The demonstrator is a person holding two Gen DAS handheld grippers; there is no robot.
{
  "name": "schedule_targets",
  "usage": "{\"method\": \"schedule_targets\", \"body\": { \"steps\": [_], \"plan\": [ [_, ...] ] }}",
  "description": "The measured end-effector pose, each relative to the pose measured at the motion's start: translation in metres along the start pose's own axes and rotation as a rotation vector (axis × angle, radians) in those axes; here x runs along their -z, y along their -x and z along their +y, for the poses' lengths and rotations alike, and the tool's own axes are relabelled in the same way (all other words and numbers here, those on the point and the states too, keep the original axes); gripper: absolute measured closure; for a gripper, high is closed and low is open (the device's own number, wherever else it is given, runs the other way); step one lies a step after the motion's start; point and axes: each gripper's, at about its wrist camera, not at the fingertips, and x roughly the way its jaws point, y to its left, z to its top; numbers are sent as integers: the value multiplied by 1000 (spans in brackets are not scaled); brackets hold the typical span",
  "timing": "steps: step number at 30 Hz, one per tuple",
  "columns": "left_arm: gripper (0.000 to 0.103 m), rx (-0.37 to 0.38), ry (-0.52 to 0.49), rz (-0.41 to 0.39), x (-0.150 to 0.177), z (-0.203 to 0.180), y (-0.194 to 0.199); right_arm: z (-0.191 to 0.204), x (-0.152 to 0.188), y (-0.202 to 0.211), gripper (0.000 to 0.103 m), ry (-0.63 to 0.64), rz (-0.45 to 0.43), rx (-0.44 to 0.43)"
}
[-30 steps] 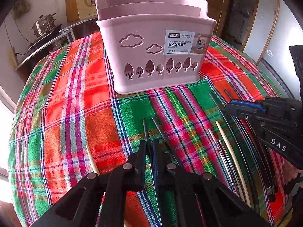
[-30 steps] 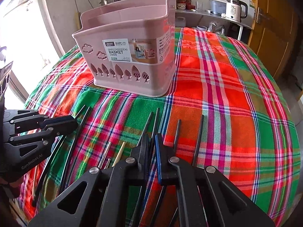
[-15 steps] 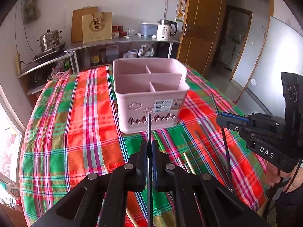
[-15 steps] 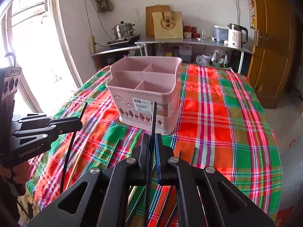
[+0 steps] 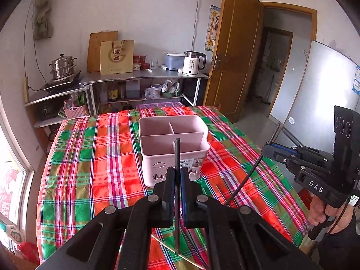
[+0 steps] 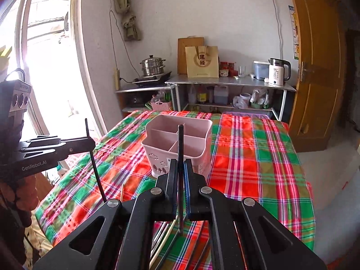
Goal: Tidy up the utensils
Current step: 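Lift both held black chopsticks upright and carry them over the pink basket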
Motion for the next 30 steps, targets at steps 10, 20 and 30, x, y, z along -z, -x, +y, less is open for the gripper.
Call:
{"method": "schedule_targets", "body": {
  "steps": [10,20,30],
  "plan": [
    [99,6,17,-64,-57,3,10,4,-44,4,98,5,-83,-27],
    [99,-19,50,-155,-129,26,9,0,-97,-14,98,-42,-185,-56],
    [99,-4,120,-167,-143,60,-28,5,-105,-59,98,-65,-177,-78]
  ]
}}
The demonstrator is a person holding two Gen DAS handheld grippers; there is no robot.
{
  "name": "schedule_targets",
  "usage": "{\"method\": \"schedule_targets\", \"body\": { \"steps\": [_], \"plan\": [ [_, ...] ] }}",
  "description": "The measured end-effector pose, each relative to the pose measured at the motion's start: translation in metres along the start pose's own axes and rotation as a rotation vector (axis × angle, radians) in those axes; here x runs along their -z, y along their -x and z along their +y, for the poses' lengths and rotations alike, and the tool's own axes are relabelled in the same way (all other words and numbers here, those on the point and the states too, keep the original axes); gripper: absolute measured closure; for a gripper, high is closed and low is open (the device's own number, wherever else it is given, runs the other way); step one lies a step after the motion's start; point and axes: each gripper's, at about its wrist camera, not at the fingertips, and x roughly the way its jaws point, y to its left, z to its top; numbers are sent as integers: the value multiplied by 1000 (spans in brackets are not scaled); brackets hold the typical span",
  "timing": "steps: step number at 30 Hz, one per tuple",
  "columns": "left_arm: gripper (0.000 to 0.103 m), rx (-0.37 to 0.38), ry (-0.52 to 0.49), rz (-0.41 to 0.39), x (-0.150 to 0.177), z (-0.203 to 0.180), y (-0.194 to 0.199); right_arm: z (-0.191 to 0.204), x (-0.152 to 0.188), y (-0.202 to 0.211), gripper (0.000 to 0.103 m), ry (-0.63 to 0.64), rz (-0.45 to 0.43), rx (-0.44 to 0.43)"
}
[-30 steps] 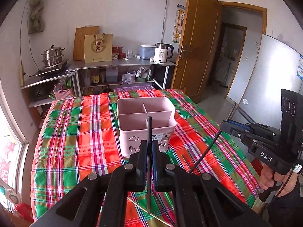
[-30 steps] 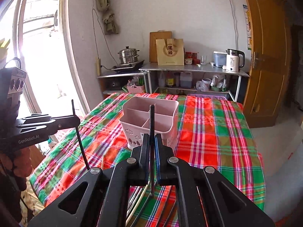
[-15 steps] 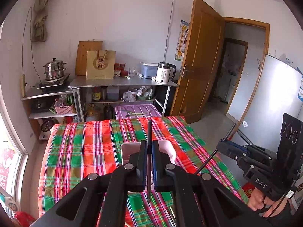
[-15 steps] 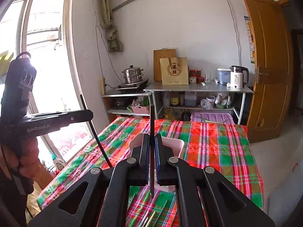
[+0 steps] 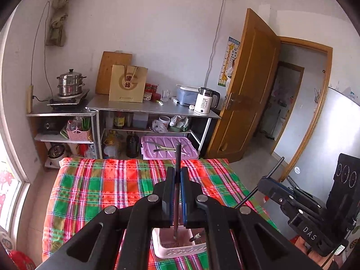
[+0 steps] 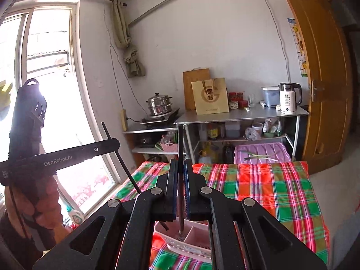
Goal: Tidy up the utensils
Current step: 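Lift both held black chopsticks upright and carry them over the pink basket, then open both tools to drop the black chopsticks into the basket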
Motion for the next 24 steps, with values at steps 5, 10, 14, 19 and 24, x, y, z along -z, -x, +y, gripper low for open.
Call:
{"method": "schedule_targets", "body": {
  "steps": [5,10,14,19,24],
  "plan": [
    [99,-3,21,52,25,14,-30,-6,23,-30,98,-10,71,3],
    [99,-13,32,108,48,24,-56,-11,45,-48,98,-22,138,5],
    [99,-20,43,125,59,30,-64,-15,53,-53,98,-30,166,4],
    [96,-17,51,119,61,31,-59,-18,53,-47,97,-34,163,17],
    [81,-24,38,77,60,25,-37,-17,47,-30,91,-21,133,32]
  ]
}}
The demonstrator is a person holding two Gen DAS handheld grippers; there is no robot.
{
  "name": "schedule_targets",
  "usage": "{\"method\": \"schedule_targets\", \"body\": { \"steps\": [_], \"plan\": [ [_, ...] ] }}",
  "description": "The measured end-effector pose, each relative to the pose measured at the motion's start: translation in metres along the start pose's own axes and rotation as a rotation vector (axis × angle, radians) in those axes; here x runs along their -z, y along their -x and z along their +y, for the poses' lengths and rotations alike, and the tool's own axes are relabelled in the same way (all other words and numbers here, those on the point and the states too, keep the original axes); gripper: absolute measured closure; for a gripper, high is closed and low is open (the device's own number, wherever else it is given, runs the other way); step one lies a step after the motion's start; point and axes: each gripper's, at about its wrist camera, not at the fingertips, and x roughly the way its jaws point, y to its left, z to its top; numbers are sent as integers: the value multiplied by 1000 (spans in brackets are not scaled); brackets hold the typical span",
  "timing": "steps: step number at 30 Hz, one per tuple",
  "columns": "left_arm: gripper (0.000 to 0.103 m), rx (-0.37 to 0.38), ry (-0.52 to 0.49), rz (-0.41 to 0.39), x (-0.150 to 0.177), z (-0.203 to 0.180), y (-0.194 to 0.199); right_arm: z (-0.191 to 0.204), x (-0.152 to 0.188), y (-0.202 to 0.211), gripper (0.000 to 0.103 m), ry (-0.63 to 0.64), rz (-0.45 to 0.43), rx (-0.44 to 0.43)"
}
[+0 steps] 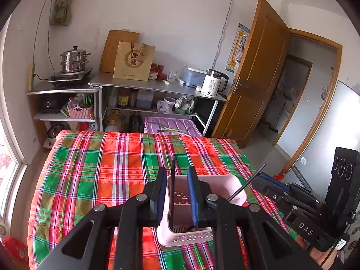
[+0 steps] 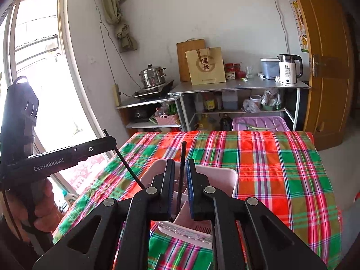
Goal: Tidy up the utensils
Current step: 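Open both tools to drop the black chopsticks into the basket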
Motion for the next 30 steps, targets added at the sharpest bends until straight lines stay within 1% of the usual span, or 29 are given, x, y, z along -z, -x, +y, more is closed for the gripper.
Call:
{"method": "schedule_targets", "body": {
  "steps": [3,6,8,13,17,22,26,30],
  "plan": [
    [80,-2,-17,-39,2,-4,21,3,1,17,90,12,-22,17],
    [79,2,-23,-79,11,-7,46,7,8,37,90,29,-43,38],
    [78,-2,-29,-102,22,-10,63,11,15,51,90,44,-56,49],
    [75,12,-38,-121,59,-18,95,15,40,85,90,72,-76,102],
    [75,30,-45,-121,93,-29,114,19,63,109,90,79,-79,120],
    [75,41,-75,-100,134,-45,126,23,92,131,90,89,-72,149],
    [75,31,-82,-88,163,-53,134,25,113,141,90,95,-55,158],
    [75,28,-74,-76,183,-55,140,24,129,147,90,99,-42,161]
  ]
}}
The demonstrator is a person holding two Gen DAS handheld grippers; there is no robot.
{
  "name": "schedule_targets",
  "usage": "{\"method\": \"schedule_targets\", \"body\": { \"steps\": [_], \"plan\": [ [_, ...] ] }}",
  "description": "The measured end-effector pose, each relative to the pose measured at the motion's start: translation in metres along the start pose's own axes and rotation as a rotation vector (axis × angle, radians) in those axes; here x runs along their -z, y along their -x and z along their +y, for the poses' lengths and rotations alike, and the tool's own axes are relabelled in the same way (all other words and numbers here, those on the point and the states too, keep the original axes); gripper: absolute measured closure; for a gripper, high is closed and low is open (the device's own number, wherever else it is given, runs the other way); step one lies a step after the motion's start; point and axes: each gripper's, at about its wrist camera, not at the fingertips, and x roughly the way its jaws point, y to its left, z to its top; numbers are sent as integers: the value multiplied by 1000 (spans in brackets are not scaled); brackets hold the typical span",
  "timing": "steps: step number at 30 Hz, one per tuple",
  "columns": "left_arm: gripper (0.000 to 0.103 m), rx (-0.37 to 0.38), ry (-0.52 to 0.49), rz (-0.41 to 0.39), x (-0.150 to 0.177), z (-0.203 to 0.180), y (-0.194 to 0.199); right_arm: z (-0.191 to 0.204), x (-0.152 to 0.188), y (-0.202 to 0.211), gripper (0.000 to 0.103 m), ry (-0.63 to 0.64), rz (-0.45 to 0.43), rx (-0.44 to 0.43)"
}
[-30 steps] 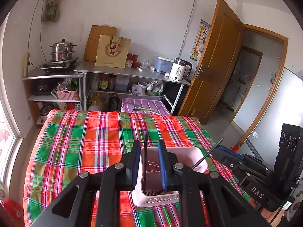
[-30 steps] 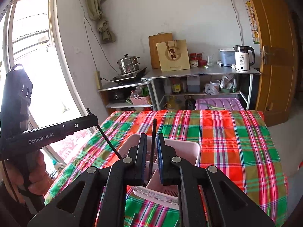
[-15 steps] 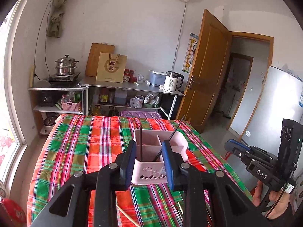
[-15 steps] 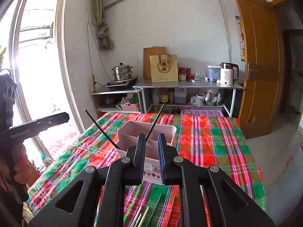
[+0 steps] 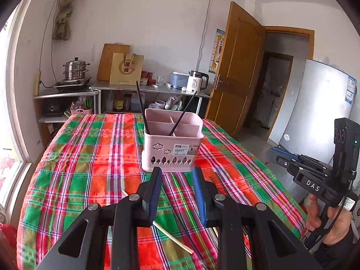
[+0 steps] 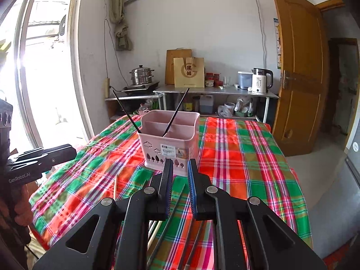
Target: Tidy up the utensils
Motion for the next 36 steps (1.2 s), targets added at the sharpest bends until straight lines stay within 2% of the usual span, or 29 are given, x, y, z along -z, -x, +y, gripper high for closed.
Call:
{"method": "schedule_targets", "body": {
  "steps": [9,20,29,36],
  "plan": [
    [75,-25,11,35,26,3,3,1,23,6,90,-12,28,-8],
    [75,-47,71,94,44,18,-5,-2,35,-3,90,-32,64,-22],
    [75,-89,111,184,55,34,-35,-6,43,-26,90,-44,117,-27],
    [75,-115,195,288,56,60,-74,-10,47,-57,90,-71,190,-51]
  ]
}}
